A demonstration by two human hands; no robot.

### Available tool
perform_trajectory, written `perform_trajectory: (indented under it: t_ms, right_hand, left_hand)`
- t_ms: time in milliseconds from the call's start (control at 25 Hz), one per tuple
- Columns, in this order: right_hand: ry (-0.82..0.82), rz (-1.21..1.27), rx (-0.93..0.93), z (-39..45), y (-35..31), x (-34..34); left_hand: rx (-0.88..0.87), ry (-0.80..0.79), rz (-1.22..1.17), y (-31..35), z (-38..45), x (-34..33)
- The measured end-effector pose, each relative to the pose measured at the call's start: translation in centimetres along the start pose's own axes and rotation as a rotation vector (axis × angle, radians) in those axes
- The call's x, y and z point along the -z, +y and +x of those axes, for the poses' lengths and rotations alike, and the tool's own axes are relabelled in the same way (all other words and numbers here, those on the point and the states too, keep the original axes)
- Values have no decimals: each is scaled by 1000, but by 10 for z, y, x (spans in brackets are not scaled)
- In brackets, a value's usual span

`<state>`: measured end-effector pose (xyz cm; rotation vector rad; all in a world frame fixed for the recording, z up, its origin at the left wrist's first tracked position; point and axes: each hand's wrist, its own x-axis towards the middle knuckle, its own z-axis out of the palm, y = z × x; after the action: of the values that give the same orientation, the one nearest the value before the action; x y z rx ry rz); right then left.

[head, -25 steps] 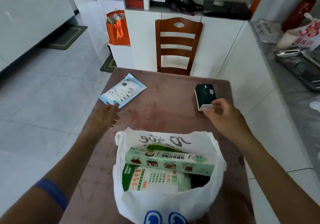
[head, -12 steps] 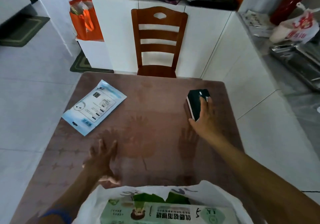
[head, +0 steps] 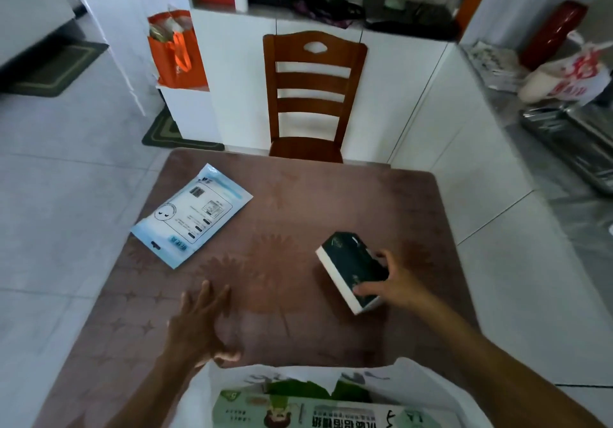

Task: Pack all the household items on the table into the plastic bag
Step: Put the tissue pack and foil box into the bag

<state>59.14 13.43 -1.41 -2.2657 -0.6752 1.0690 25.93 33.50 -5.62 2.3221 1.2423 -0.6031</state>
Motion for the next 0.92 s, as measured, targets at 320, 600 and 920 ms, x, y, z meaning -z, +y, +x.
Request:
perform_trajectory:
  t_ms: [320, 600, 920]
  right_hand:
    - [-81, 525, 338, -153, -73, 48]
    - [-109, -23, 661, -281, -114, 43]
    - [-59, -963, 689, -322, -104, 19]
  left_hand:
    - [-42, 336, -1119, 18, -167, 91]
    - [-26, 458, -685, 67, -308, 62]
    - [-11, 367, -642, 70, -323, 54]
